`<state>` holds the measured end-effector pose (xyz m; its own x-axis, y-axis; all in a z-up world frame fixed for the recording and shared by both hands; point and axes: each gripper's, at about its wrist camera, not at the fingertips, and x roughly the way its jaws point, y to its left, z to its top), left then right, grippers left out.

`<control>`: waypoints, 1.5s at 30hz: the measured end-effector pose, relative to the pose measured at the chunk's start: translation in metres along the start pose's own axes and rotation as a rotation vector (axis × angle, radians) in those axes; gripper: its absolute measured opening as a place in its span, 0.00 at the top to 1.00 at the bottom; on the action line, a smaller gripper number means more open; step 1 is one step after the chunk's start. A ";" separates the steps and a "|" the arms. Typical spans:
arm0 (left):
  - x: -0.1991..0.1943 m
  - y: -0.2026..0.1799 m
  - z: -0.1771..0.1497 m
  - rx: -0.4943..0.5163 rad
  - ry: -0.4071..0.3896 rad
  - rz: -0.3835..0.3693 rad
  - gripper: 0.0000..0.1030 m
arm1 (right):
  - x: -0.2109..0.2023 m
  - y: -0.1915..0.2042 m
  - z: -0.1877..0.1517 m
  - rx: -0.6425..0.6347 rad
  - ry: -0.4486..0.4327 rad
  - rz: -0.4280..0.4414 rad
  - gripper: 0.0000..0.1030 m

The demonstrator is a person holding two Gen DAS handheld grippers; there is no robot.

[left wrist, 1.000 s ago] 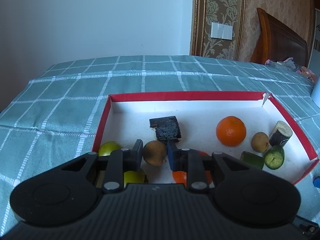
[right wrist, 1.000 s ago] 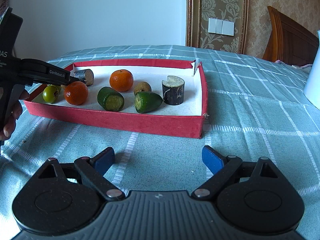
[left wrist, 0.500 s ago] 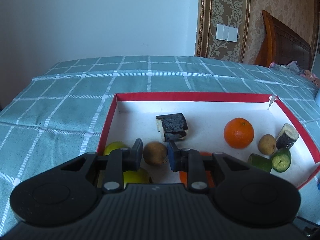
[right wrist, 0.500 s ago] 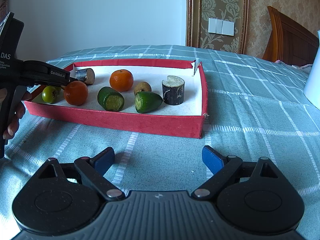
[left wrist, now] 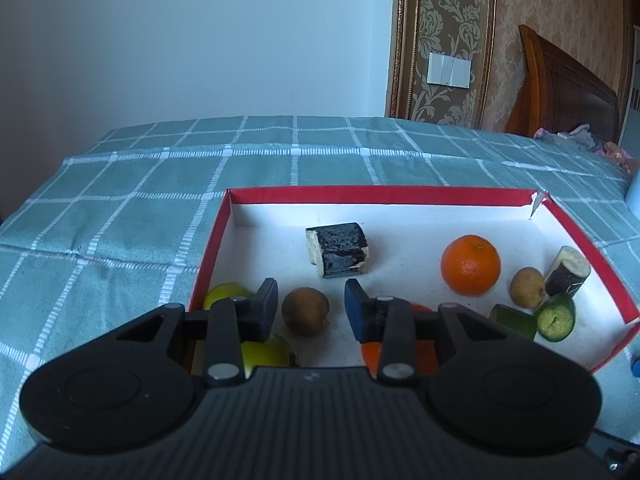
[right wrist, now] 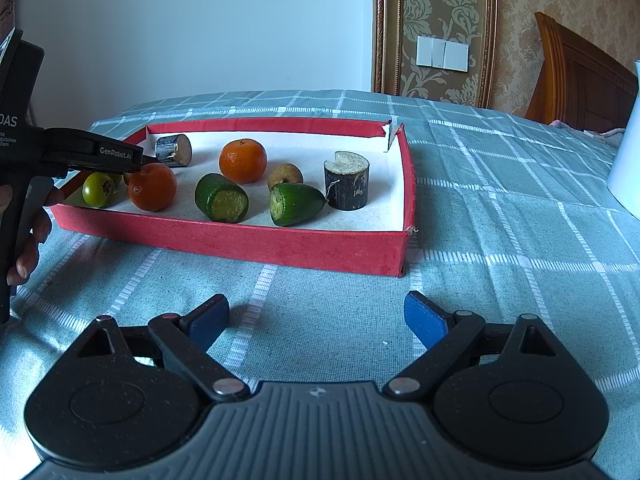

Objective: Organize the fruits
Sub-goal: 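Carry the brown fruit into the tray and open the left gripper, then withdraw the open left tool from the tray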

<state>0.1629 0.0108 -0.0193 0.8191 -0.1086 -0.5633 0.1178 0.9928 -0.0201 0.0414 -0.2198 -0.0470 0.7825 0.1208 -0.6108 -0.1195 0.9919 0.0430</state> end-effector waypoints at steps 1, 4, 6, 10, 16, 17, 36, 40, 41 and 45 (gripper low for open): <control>-0.002 0.000 0.000 -0.005 0.000 -0.003 0.65 | 0.000 0.000 0.000 0.000 0.000 0.000 0.08; -0.010 0.000 -0.001 -0.018 -0.001 -0.014 0.60 | 0.000 0.000 0.000 0.000 0.000 0.000 0.08; -0.017 -0.002 -0.003 -0.014 -0.009 -0.016 0.57 | 0.001 0.000 0.000 0.000 0.000 0.000 0.08; -0.034 -0.009 -0.007 0.003 -0.020 -0.008 0.53 | 0.000 0.000 0.000 0.000 0.000 0.000 0.08; -0.073 -0.019 -0.020 0.037 -0.096 0.066 0.13 | 0.000 0.000 -0.001 0.000 0.000 0.000 0.08; -0.077 -0.021 -0.022 0.054 -0.100 0.063 0.12 | 0.000 0.000 -0.001 0.000 0.000 0.000 0.08; -0.123 -0.006 -0.052 -0.042 -0.074 0.024 0.09 | -0.002 -0.001 -0.001 0.026 -0.004 -0.022 0.08; -0.132 -0.014 -0.060 -0.013 -0.080 0.049 0.08 | -0.006 0.001 -0.003 0.049 -0.012 -0.022 0.07; -0.134 -0.016 -0.061 -0.006 -0.082 0.057 0.08 | -0.007 0.002 -0.004 0.050 -0.013 -0.020 0.07; -0.139 -0.021 -0.066 0.000 -0.072 0.042 0.06 | -0.011 0.008 -0.007 0.059 -0.024 -0.013 0.07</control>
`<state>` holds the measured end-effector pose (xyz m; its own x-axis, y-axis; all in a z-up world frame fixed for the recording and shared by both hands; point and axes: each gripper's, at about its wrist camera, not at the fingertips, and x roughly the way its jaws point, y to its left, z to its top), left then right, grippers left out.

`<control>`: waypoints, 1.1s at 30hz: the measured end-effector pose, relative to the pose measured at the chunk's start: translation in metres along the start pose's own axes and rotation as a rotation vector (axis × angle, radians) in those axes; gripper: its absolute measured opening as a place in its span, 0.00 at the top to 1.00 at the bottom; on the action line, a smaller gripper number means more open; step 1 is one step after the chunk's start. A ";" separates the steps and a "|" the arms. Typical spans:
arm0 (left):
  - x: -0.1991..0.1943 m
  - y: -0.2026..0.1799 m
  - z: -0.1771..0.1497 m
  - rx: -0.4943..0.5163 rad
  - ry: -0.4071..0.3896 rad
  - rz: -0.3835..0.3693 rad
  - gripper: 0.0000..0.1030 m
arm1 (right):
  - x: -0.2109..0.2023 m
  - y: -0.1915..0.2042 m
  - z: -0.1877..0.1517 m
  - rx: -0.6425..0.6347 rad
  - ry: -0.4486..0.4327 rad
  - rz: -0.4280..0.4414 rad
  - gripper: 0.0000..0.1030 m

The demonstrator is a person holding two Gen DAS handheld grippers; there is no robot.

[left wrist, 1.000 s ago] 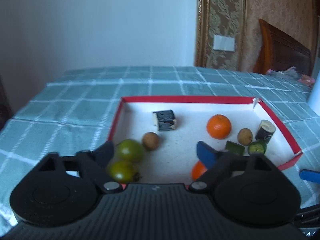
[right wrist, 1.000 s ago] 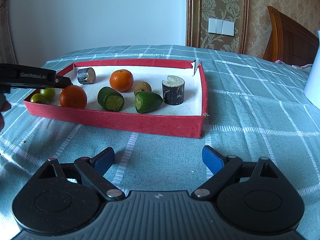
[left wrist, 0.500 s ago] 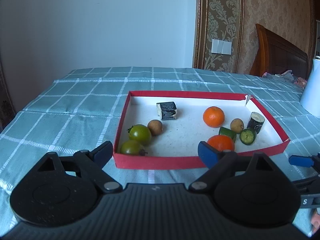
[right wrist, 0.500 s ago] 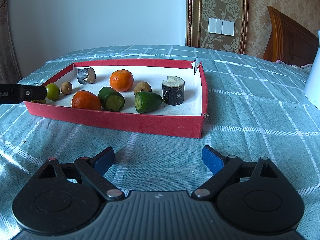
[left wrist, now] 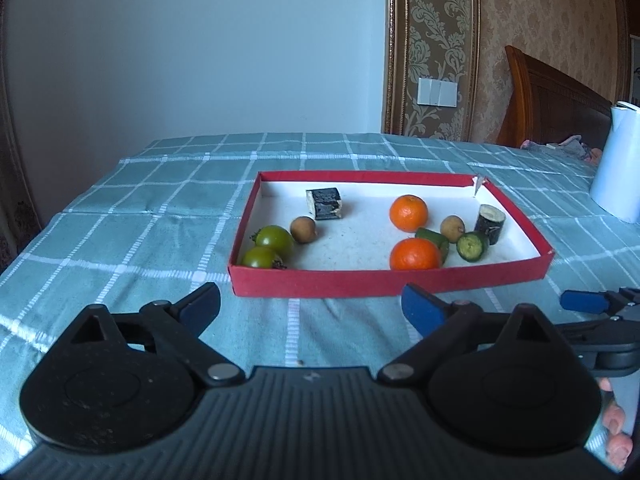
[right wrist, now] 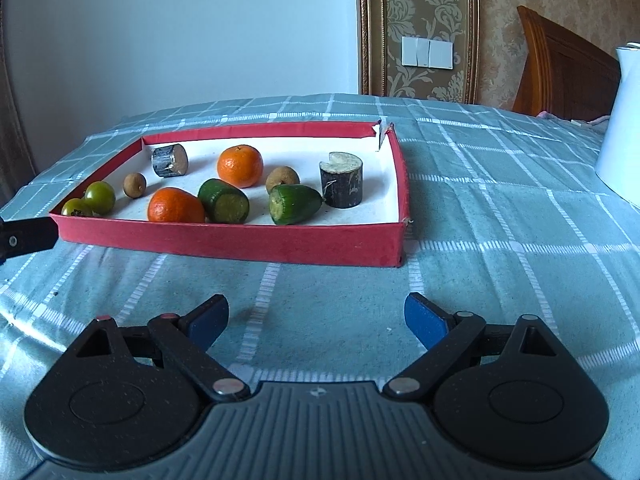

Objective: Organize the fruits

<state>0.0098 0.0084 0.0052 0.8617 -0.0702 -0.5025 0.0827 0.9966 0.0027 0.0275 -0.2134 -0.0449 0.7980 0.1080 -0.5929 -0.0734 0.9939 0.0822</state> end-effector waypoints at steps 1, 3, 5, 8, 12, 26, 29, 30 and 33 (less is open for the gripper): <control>-0.001 -0.001 -0.001 0.000 0.006 -0.007 0.06 | -0.001 0.001 0.000 0.004 -0.002 0.006 0.07; -0.003 -0.003 -0.003 0.000 0.010 -0.012 0.06 | -0.003 0.004 0.000 0.017 -0.013 0.010 0.07; -0.005 -0.006 -0.004 0.009 0.009 -0.011 0.05 | -0.007 0.004 0.001 0.035 -0.034 -0.001 0.07; -0.009 -0.010 -0.005 0.011 0.002 -0.002 0.02 | -0.010 0.006 0.006 0.057 -0.053 -0.037 0.07; -0.015 -0.014 -0.005 0.008 -0.008 0.006 0.00 | -0.013 0.009 0.009 0.060 -0.073 -0.053 0.07; -0.030 -0.030 -0.006 0.066 -0.036 0.020 0.00 | -0.019 0.024 0.007 0.023 -0.105 -0.096 0.07; -0.032 -0.032 -0.005 0.072 -0.038 0.015 0.00 | -0.020 0.029 0.007 0.005 -0.114 -0.097 0.07; -0.032 -0.032 -0.005 0.074 -0.038 0.015 0.00 | -0.020 0.030 0.007 0.002 -0.116 -0.097 0.07; -0.032 -0.032 -0.004 0.069 -0.032 0.007 0.00 | -0.022 0.032 0.007 -0.004 -0.124 -0.096 0.07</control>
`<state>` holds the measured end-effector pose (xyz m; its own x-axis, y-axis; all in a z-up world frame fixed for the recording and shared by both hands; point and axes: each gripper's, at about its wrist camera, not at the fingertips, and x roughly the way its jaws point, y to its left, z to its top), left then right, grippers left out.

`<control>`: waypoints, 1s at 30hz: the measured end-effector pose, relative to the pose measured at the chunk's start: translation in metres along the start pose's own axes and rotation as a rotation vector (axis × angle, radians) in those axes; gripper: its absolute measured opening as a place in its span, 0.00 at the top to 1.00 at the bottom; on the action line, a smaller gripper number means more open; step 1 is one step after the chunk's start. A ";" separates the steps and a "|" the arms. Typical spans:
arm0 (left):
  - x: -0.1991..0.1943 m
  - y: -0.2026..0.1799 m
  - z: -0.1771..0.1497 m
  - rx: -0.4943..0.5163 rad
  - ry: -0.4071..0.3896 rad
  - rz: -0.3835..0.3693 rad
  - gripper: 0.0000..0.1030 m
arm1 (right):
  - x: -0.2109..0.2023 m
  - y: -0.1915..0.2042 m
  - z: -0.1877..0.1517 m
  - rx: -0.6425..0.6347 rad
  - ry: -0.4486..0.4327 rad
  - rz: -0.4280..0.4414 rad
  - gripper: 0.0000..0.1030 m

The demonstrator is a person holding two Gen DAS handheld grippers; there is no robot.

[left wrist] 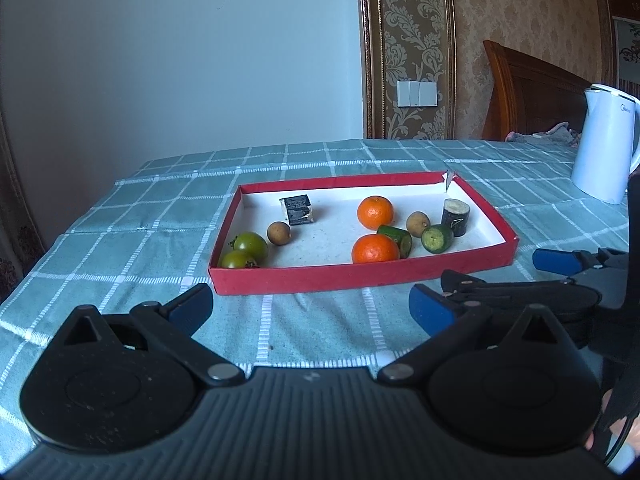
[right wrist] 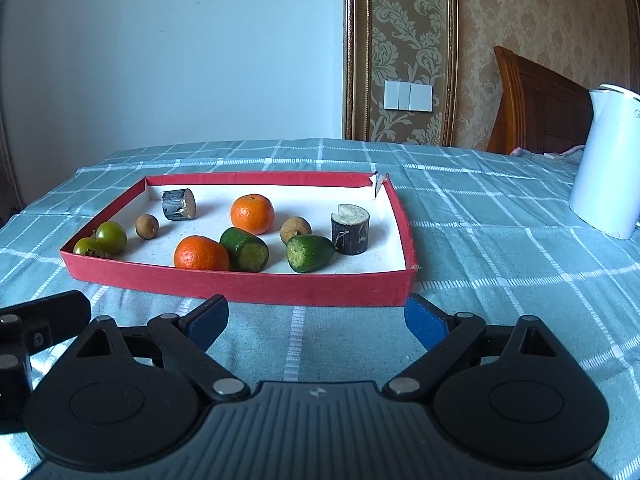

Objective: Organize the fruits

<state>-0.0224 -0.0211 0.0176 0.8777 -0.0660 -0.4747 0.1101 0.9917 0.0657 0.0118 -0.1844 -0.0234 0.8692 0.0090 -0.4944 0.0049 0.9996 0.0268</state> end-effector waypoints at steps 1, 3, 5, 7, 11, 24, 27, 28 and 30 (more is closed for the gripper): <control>0.000 0.001 0.000 -0.004 0.000 -0.003 0.00 | 0.000 0.001 0.000 -0.002 -0.002 0.000 0.07; -0.001 0.000 -0.001 -0.006 0.001 -0.001 0.00 | -0.001 0.001 0.000 -0.002 -0.008 -0.002 0.07; -0.001 0.001 -0.001 -0.008 0.001 0.002 0.00 | -0.001 0.002 0.001 -0.006 -0.008 -0.005 0.07; -0.001 0.002 -0.001 -0.008 -0.001 0.004 0.00 | -0.001 0.001 0.000 -0.003 -0.008 -0.005 0.07; -0.001 0.001 -0.001 -0.005 -0.002 0.008 0.00 | 0.000 0.001 -0.001 -0.004 -0.005 -0.003 0.07; 0.002 0.003 -0.002 -0.006 -0.002 -0.011 0.00 | 0.004 0.003 -0.004 -0.006 0.011 0.002 0.07; 0.005 0.003 -0.001 -0.010 0.000 -0.016 0.00 | 0.006 0.002 -0.004 0.001 0.017 0.003 0.07; 0.005 0.003 -0.002 -0.007 -0.010 -0.005 0.00 | 0.006 0.002 -0.004 0.002 0.019 0.002 0.07; 0.005 0.001 -0.003 0.007 -0.028 0.024 0.00 | 0.006 0.003 -0.005 0.002 0.017 0.000 0.07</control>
